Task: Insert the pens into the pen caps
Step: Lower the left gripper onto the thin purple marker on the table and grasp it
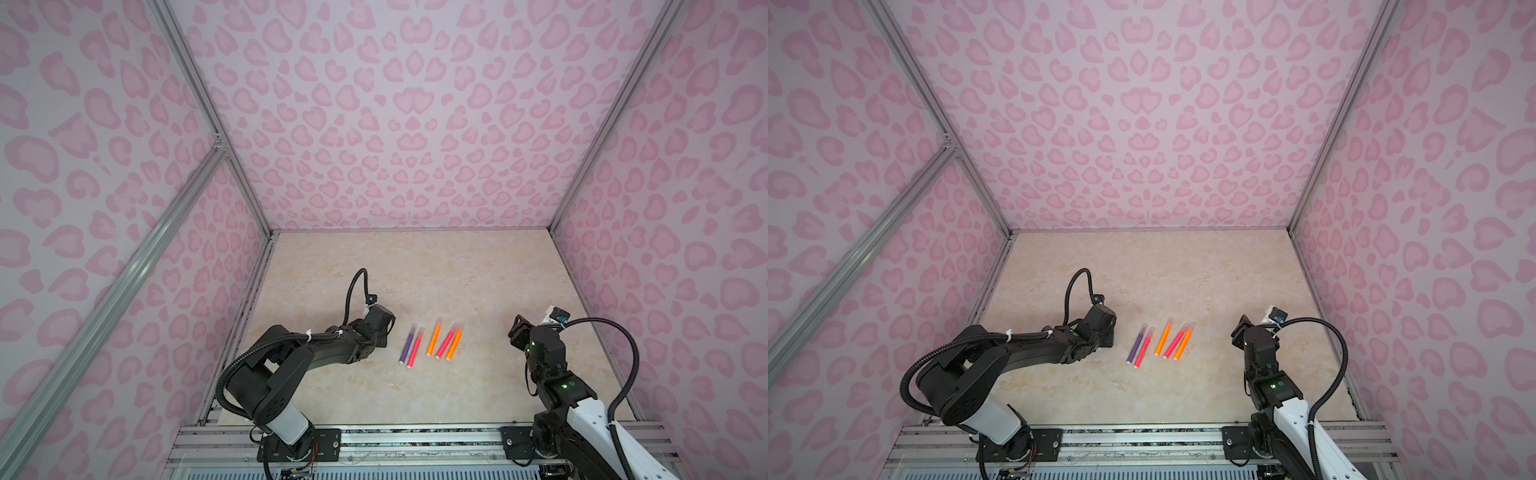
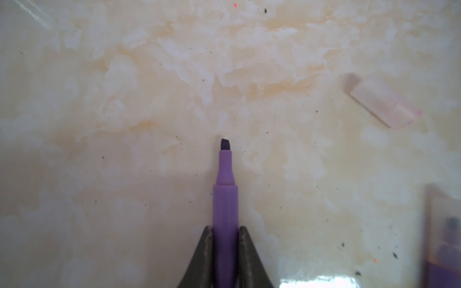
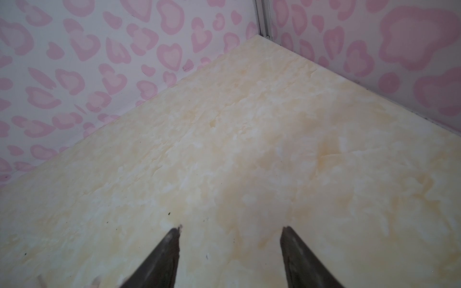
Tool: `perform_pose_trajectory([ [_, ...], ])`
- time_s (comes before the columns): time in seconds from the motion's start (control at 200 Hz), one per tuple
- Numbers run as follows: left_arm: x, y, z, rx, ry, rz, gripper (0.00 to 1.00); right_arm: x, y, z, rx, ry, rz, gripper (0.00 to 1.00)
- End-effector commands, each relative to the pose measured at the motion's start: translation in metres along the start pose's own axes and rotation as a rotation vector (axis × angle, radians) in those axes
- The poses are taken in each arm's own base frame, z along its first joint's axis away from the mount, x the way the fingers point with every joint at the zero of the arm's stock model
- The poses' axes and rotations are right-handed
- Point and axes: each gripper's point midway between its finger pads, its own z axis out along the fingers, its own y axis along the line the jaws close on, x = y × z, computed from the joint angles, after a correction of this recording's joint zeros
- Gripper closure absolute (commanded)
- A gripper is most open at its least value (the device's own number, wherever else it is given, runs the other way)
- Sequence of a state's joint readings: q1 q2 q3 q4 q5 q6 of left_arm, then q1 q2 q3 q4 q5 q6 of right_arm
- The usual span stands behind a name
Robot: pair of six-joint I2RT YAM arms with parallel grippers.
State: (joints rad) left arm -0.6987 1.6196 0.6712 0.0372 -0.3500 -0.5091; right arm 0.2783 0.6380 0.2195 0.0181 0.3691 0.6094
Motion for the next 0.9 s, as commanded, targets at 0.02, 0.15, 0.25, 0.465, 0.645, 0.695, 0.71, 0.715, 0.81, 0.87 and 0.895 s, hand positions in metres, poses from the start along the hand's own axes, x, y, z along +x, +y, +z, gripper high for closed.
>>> perform_pose_trajectory([
  [0.02, 0.024, -0.003, -0.001, 0.022, 0.096, 0.029, 0.78, -0.001, 0.0, 0.0, -0.004, -0.007, -0.005, 0.35],
  [0.15, 0.025, -0.003, -0.007, 0.014, 0.091, 0.048, 0.7, -0.001, 0.001, 0.0, -0.007, -0.008, -0.004, 0.34],
  [0.25, 0.027, -0.001, -0.013, 0.016, 0.084, 0.054, 0.69, -0.001, 0.0, 0.0, -0.004, -0.008, -0.005, 0.34],
  [0.465, 0.028, 0.0, -0.01, 0.005, 0.085, 0.062, 0.68, -0.001, 0.0, 0.0, -0.005, -0.01, -0.004, 0.34],
  [0.645, 0.031, -0.003, 0.0, -0.006, 0.108, 0.072, 0.73, 0.0, 0.0, 0.0, -0.006, -0.008, -0.003, 0.34],
  [0.695, 0.031, -0.003, 0.001, -0.005, 0.111, 0.071, 0.76, -0.001, 0.0, 0.0, -0.006, -0.009, -0.003, 0.34],
  [0.71, 0.032, -0.004, 0.001, -0.002, 0.111, 0.073, 0.78, -0.001, 0.0, 0.0, -0.007, -0.01, -0.003, 0.34],
  [0.715, 0.031, -0.004, 0.001, -0.002, 0.111, 0.072, 0.78, -0.001, 0.0, 0.0, -0.006, -0.01, -0.003, 0.34],
  [0.81, 0.031, -0.007, -0.002, 0.018, 0.107, 0.072, 0.84, -0.001, 0.001, 0.0, -0.007, -0.01, -0.004, 0.34],
  [0.87, 0.029, -0.008, -0.005, 0.026, 0.098, 0.071, 0.88, -0.002, 0.001, 0.0, -0.006, -0.012, -0.004, 0.34],
  [0.895, 0.028, -0.008, -0.007, 0.029, 0.095, 0.069, 0.9, -0.001, 0.001, 0.0, -0.007, -0.01, -0.004, 0.34],
])
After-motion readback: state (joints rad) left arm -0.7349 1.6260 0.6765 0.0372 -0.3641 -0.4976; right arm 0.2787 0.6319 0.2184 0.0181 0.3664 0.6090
